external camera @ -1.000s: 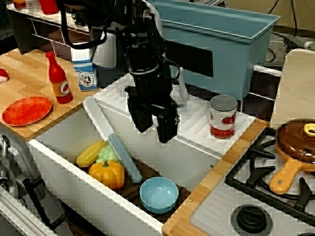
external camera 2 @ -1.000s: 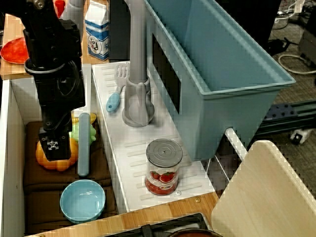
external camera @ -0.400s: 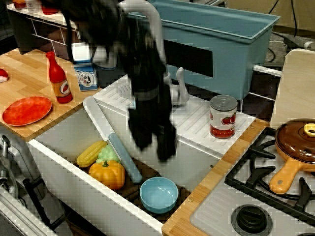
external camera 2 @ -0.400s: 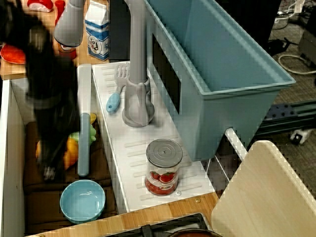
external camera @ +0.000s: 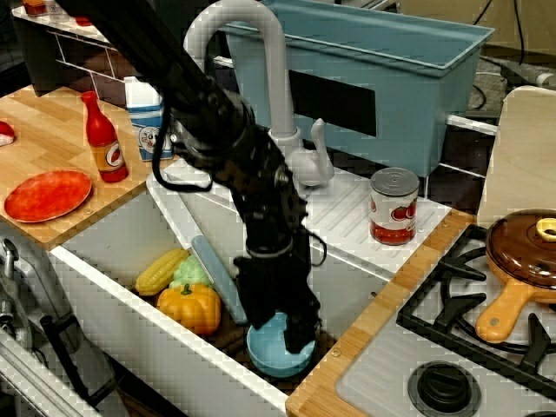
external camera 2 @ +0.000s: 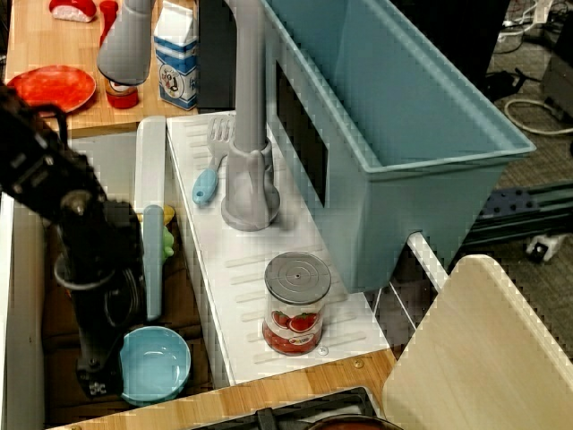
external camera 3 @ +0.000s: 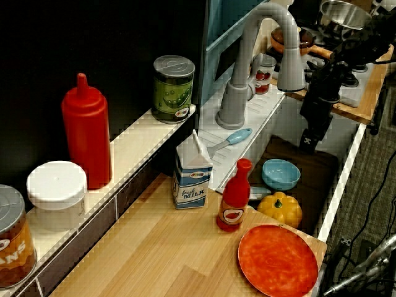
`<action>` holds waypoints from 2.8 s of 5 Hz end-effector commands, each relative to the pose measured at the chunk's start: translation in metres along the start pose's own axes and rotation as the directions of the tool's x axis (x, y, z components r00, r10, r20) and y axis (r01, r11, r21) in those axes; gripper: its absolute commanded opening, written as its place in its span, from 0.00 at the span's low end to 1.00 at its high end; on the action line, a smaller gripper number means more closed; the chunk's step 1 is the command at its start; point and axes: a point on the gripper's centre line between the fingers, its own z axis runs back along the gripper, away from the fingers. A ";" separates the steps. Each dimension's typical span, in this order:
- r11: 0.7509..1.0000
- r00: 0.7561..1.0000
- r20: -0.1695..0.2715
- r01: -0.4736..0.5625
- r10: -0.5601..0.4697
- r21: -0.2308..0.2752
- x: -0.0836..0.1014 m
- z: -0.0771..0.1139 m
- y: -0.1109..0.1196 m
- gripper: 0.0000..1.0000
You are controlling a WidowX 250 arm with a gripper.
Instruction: Lift bowl
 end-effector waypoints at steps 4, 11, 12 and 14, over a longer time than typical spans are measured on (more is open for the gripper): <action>1.000 0.999 -0.054 -0.010 0.011 0.015 0.020 -0.058 -0.013 1.00; 0.998 0.994 -0.087 -0.067 0.067 0.009 0.031 -0.070 0.014 0.00; 0.997 0.994 -0.079 -0.077 0.077 0.005 0.025 -0.072 0.015 0.00; 0.995 0.992 -0.082 -0.097 0.096 -0.006 0.020 -0.071 0.021 0.00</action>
